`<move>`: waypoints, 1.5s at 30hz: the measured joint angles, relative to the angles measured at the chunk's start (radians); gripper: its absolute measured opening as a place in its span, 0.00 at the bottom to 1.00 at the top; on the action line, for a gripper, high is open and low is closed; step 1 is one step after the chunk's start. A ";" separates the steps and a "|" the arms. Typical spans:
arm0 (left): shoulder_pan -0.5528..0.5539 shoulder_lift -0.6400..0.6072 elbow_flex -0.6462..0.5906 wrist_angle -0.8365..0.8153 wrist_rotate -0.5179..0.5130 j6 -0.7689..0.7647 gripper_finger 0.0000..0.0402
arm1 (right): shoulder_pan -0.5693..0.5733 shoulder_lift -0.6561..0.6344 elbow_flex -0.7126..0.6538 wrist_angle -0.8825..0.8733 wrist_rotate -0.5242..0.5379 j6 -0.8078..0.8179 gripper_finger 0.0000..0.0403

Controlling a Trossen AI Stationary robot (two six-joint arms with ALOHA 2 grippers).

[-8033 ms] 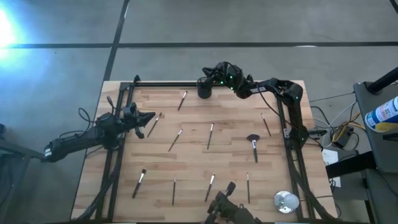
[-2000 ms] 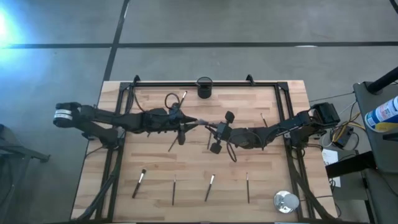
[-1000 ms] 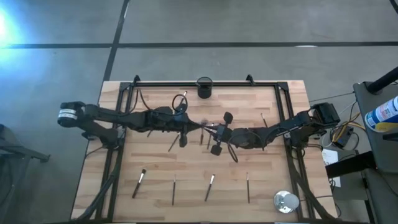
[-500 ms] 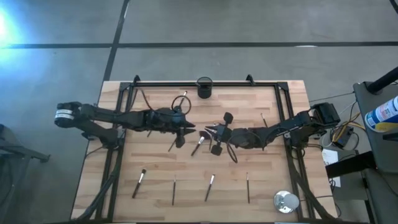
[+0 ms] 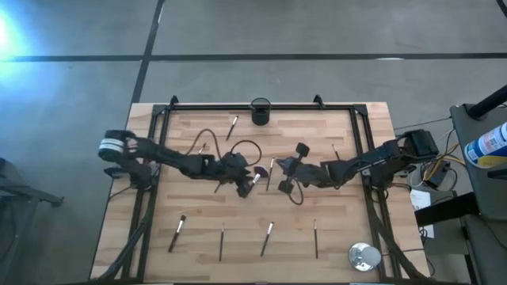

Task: Put items in baskets/containers
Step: Put the black highlighter brush into the black pen holder

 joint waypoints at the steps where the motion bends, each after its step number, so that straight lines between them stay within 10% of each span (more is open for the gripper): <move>1: 0.000 0.022 0.014 -0.001 -0.008 -0.005 0.31 | -0.004 -0.022 -0.019 0.004 0.000 0.007 0.02; 17: 0.001 0.292 0.322 -0.287 -0.128 -0.006 0.31 | -0.012 -0.379 -0.298 0.146 0.045 0.069 0.02; 45: 0.026 0.126 0.197 -0.397 -0.054 0.104 0.04 | -0.012 -0.395 -0.316 0.163 0.048 0.065 0.02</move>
